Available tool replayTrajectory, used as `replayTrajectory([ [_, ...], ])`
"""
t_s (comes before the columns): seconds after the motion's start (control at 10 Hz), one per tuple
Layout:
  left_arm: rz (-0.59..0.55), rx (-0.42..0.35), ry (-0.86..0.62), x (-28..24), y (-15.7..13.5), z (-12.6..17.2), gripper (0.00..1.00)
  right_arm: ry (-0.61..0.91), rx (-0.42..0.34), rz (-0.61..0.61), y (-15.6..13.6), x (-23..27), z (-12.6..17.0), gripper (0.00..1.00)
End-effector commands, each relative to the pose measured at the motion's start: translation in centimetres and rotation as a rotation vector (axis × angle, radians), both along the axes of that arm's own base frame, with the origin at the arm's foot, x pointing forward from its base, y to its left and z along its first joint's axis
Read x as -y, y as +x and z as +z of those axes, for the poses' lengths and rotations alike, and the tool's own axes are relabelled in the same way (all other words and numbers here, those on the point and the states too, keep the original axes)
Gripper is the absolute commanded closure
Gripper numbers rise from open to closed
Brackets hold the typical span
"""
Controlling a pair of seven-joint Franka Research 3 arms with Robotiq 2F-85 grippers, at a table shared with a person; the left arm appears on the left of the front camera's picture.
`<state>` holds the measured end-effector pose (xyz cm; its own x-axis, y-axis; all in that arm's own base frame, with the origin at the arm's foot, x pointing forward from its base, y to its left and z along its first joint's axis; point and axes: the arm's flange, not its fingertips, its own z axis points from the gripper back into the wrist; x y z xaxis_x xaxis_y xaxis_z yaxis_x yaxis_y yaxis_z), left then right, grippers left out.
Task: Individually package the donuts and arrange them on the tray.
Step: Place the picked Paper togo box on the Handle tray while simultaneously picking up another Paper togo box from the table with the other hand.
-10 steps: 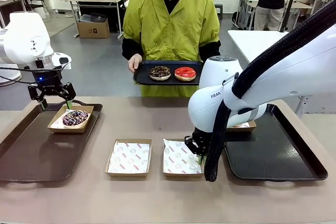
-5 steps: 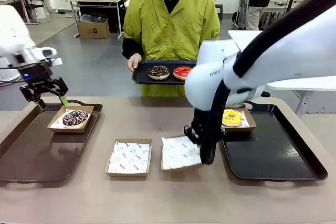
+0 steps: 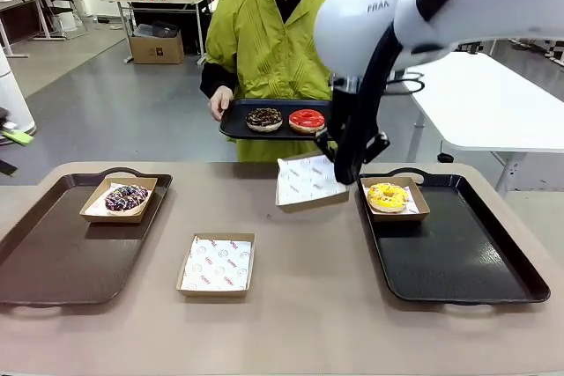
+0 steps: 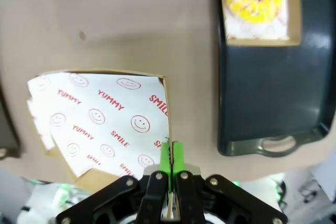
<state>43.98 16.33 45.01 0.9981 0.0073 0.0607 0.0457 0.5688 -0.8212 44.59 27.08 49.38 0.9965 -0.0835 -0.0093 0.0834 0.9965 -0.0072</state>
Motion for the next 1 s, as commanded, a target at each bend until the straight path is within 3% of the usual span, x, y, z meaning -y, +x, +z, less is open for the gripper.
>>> replayTrajectory([
  [0.0,0.057,-0.005,-0.159,-2.3,-1.0,-1.0,0.09,-0.036,-0.043,-0.029,3.7,-1.6,0.1,1.00],
  [0.3,0.115,0.004,-0.315,-5.9,-3.3,-2.3,0.09,-0.038,-0.062,-0.010,7.5,-2.2,0.3,1.00],
  [0.6,0.181,0.012,-0.297,-7.0,-4.6,-3.0,0.09,-0.039,-0.054,-0.017,9.8,-2.2,-0.1,1.00],
  [0.8,0.190,0.018,-0.261,-7.4,-4.4,-3.2,0.09,-0.078,-0.048,-0.001,10.4,-2.2,-1.1,1.00],
  [0.9,0.173,-0.024,-0.293,-7.6,-4.4,-3.0,0.09,-0.001,-0.058,-0.009,9.4,-1.7,-0.4,1.00],
])
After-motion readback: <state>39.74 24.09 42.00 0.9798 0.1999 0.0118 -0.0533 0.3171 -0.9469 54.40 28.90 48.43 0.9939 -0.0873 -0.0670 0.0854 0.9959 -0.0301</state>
